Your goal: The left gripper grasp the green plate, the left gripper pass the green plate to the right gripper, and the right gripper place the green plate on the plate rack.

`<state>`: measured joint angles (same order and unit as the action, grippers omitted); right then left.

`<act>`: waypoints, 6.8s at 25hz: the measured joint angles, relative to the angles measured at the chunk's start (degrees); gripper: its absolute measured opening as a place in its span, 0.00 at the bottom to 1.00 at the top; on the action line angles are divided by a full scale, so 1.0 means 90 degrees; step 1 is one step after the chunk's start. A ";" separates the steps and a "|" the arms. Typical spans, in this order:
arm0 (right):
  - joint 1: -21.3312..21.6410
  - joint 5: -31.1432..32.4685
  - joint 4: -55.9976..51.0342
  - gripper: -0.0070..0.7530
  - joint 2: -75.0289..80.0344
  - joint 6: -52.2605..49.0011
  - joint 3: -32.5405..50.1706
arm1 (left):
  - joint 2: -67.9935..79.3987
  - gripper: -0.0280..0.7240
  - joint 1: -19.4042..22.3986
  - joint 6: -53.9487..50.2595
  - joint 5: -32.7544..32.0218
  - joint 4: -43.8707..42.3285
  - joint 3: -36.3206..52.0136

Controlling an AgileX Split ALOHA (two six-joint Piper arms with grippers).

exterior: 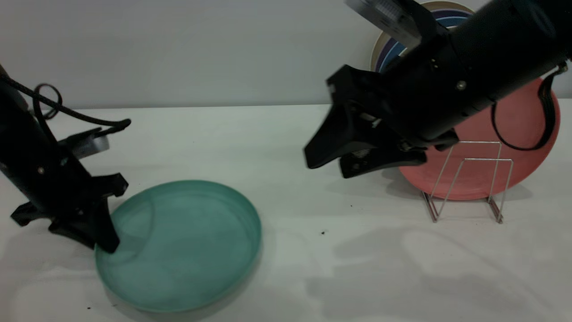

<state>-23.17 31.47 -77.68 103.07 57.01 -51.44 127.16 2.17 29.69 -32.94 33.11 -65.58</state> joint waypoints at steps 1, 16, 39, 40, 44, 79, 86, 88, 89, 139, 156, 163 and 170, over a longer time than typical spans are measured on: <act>0.0173 0.0157 0.0000 0.63 0.0103 -0.0007 -0.0054 | -0.0074 0.07 0.0000 0.0291 -0.0074 0.0184 -0.0006; 0.0909 0.1581 0.0014 0.63 0.1555 0.0160 -0.0905 | -0.0424 0.07 -0.0458 0.2796 -0.1112 0.2580 -0.0038; 0.0924 0.1403 -0.0032 0.11 0.1626 0.0287 -0.0912 | -0.0432 0.56 -0.1034 0.2900 -0.1350 0.2916 -0.0059; 0.0924 0.1403 -0.0032 0.10 0.1626 0.0301 -0.0912 | -0.0432 0.65 -0.1034 0.2900 -0.1398 0.2916 -0.0059; 0.0924 0.1403 0.0009 0.08 0.1626 0.0422 -0.0912 | -0.0432 0.91 -0.1034 0.2900 -0.1659 0.2896 -0.0059; 0.1443 -0.1261 0.3621 0.07 -0.1561 0.5083 -0.0912 | -0.1980 0.83 -0.0255 0.2558 -0.2013 0.1389 -0.0059; 0.2081 -0.1581 0.3740 0.08 -0.1564 0.5131 -0.0906 | -0.1980 0.82 -0.0255 0.2541 -0.2013 0.1530 -0.0059; 0.2290 -0.1520 0.3740 0.08 -0.1564 0.5146 -0.0906 | -0.1980 0.82 -0.0255 0.2541 -0.2010 0.1530 -0.0059; 0.2374 -0.1475 0.3740 0.08 -0.1564 0.5163 -0.0906 | -0.1980 0.82 -0.0255 0.2523 -0.1994 0.1530 -0.0059; 0.2685 0.2682 0.3358 0.54 -0.4142 -0.0552 -0.0906 | -0.3894 0.82 -0.0045 0.1053 -0.3399 0.0873 -0.1057; 0.2685 0.4315 0.7709 0.54 -0.8316 -0.5013 0.1237 | -0.7525 0.82 -0.0045 -0.1427 -0.3767 -0.1788 0.0229; 0.2685 0.3903 0.8445 0.54 -0.9164 -0.5504 0.2363 | -0.8543 0.82 -0.0045 -0.1532 -0.3732 -0.2394 0.1860; 0.2666 0.3674 0.8465 0.54 -0.9292 -0.5685 0.2709 | -0.9362 0.82 -0.0045 -0.1948 -0.3437 -0.2860 0.2945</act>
<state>0.82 64.54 -1.50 19.44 5.84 -27.06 42.91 1.77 12.16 -63.87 7.37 -39.07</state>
